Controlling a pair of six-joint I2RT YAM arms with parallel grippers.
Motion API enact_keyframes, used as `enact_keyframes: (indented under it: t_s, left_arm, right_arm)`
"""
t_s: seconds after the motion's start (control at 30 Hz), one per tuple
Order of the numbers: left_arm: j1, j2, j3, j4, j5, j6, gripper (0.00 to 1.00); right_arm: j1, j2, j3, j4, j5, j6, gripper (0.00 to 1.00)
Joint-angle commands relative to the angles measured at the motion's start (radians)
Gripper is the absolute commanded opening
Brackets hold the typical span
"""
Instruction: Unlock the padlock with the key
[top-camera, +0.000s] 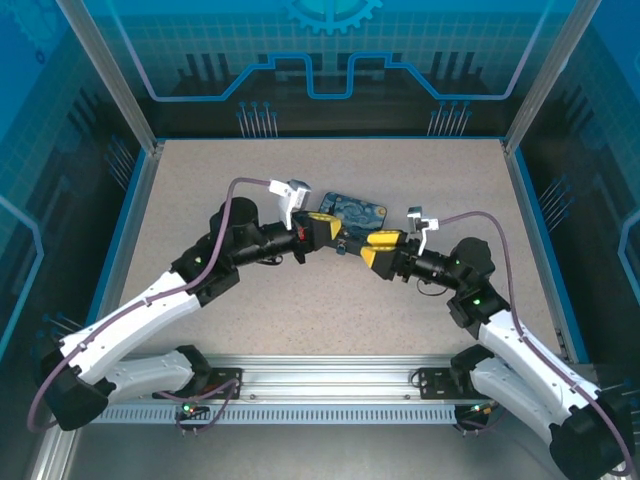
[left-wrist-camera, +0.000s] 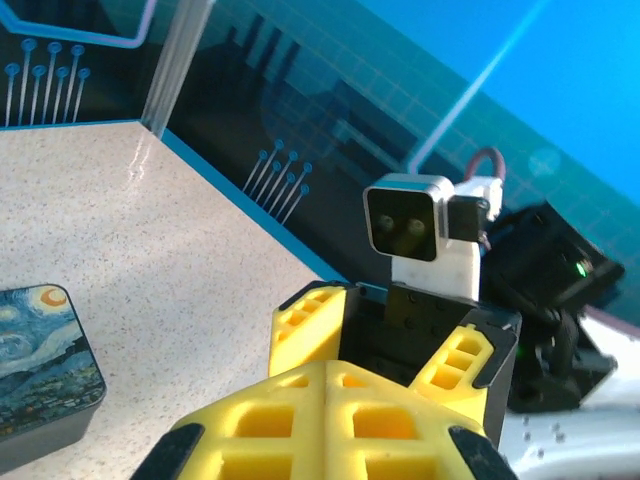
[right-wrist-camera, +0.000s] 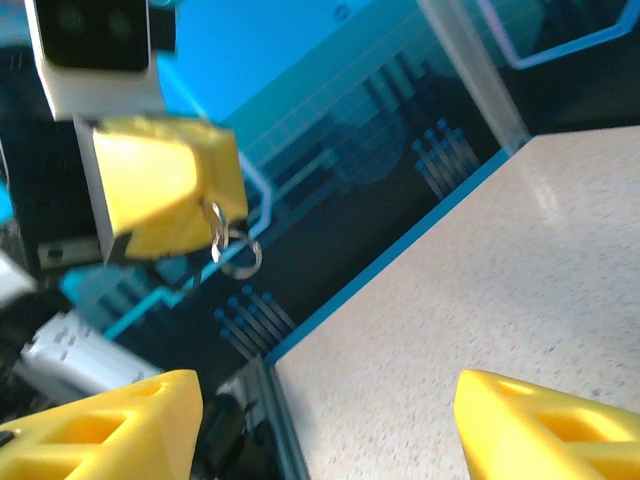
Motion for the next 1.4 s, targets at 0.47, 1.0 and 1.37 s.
enact_keyframes:
  t_s: [0.47,1.0,1.37]
  left_arm:
    - [0.008,0.037,0.154,-0.313,0.178,0.284,0.0]
    - [0.008,0.053,0.162,-0.306,0.171,0.281,0.0]
    - [0.021,0.053,0.169,-0.309,0.164,0.284,0.0]
  right_arm:
    - [0.11,0.183,0.236,-0.079,-0.202,-0.239,0.56]
    - [0.137,0.186,0.238,-0.113,-0.176,-0.264,0.13]
    - [0.136,0.165,0.234,-0.161,-0.171,-0.292,0.11]
